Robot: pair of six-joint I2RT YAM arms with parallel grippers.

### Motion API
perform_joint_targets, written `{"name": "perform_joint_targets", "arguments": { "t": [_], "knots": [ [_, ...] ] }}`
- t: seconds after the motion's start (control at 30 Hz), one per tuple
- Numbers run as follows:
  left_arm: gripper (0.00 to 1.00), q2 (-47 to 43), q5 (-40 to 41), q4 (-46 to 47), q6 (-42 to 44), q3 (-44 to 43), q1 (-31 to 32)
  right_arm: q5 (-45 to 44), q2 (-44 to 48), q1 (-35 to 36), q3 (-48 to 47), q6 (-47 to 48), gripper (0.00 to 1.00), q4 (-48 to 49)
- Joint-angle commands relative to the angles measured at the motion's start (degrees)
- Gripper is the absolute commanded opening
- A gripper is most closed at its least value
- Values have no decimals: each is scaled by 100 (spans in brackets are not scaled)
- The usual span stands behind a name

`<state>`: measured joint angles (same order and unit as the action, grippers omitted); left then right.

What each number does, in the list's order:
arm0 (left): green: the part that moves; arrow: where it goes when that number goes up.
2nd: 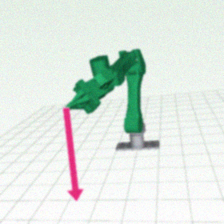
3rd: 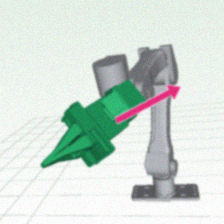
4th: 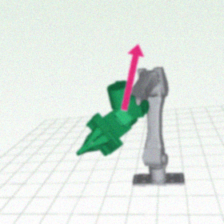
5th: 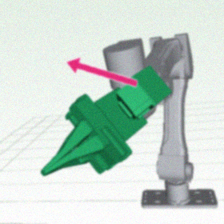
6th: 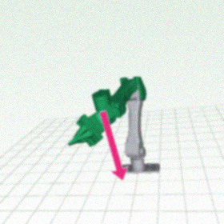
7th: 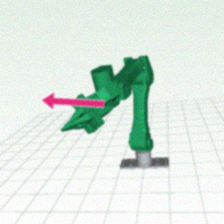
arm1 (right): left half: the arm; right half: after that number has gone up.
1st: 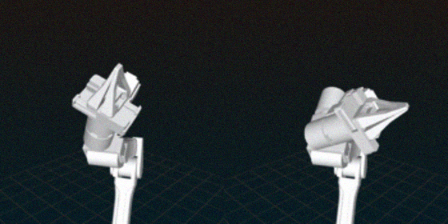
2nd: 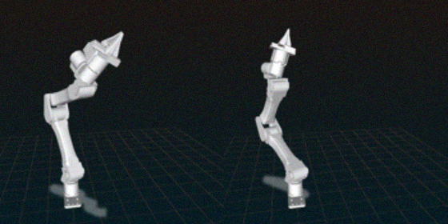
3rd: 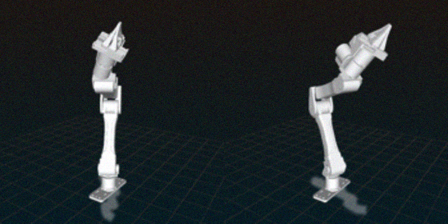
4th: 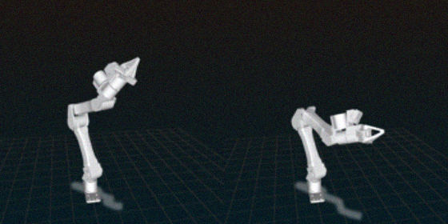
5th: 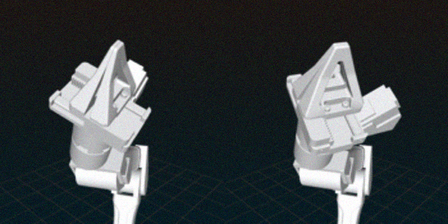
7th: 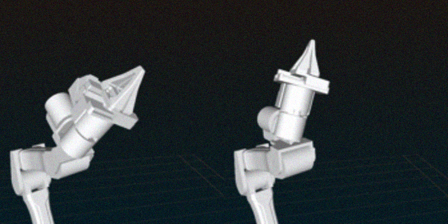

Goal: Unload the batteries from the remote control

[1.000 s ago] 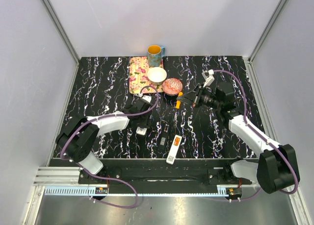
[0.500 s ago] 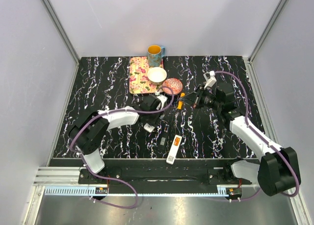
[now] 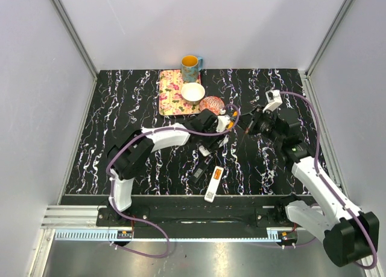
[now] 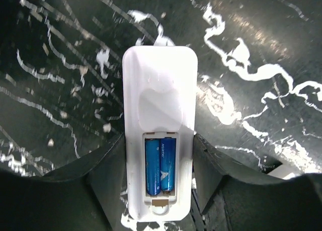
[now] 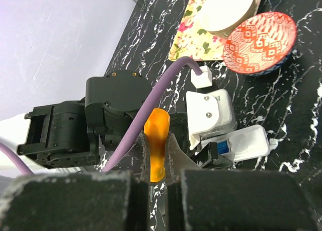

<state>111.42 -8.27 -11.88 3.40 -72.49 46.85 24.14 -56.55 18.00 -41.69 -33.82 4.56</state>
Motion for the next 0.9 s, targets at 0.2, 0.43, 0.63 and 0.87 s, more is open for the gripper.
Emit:
{"name": "perform_joint_targets", "arguments": {
  "t": [0.2,0.43,0.63,0.87],
  "knots": [
    [41,627,-676,203,802,-933,307,-894,909,-42,258,157,0,-306],
    [48,1153,-711,11,1206,-1539,377,-832,901,-42,232,148,0,-333],
    [60,1427,-579,-341,1375,-1760,448,-841,962,-42,267,148,0,-359],
    [89,575,-807,492,812,-908,220,-806,892,-42,276,183,0,-350]
  ]
}}
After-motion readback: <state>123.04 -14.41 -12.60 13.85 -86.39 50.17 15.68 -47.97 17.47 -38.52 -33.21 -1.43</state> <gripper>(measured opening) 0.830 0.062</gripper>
